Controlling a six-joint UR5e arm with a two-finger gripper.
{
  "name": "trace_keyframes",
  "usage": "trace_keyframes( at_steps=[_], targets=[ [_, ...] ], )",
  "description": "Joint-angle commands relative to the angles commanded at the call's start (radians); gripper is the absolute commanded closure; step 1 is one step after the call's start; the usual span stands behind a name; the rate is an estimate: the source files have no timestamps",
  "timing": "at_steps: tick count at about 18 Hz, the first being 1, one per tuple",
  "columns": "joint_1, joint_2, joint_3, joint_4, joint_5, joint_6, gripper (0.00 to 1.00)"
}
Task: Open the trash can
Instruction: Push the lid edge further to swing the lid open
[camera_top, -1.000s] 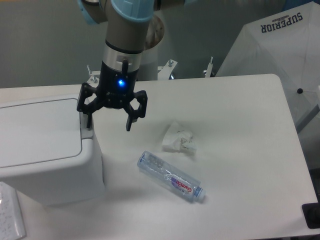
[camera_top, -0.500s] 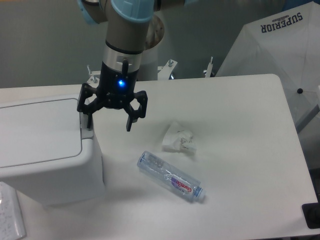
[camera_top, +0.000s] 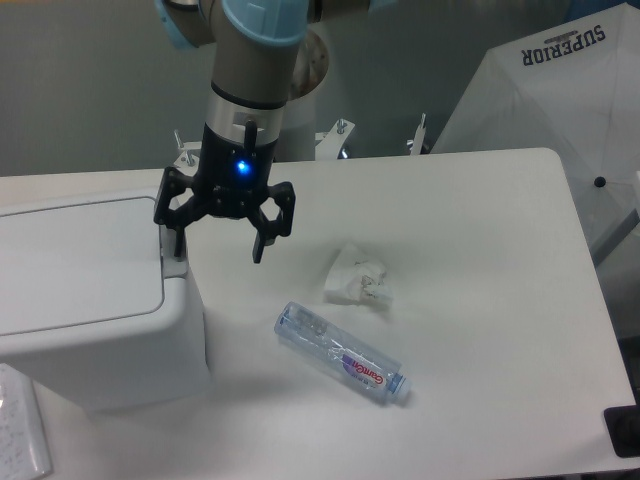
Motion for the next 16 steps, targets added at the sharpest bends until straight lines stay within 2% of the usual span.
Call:
trace_keyframes(
  at_steps=[7, 13, 16],
  targets=[
    [0.000, 0.003, 0.015, 0.002, -0.002, 0.000, 0.00],
    [0.014, -0.018, 0.129, 0.003, 0.021, 0.012, 0.00],
    [0.043, -0.031, 0.161, 0.003, 0.130, 0.024, 0.00]
  ],
)
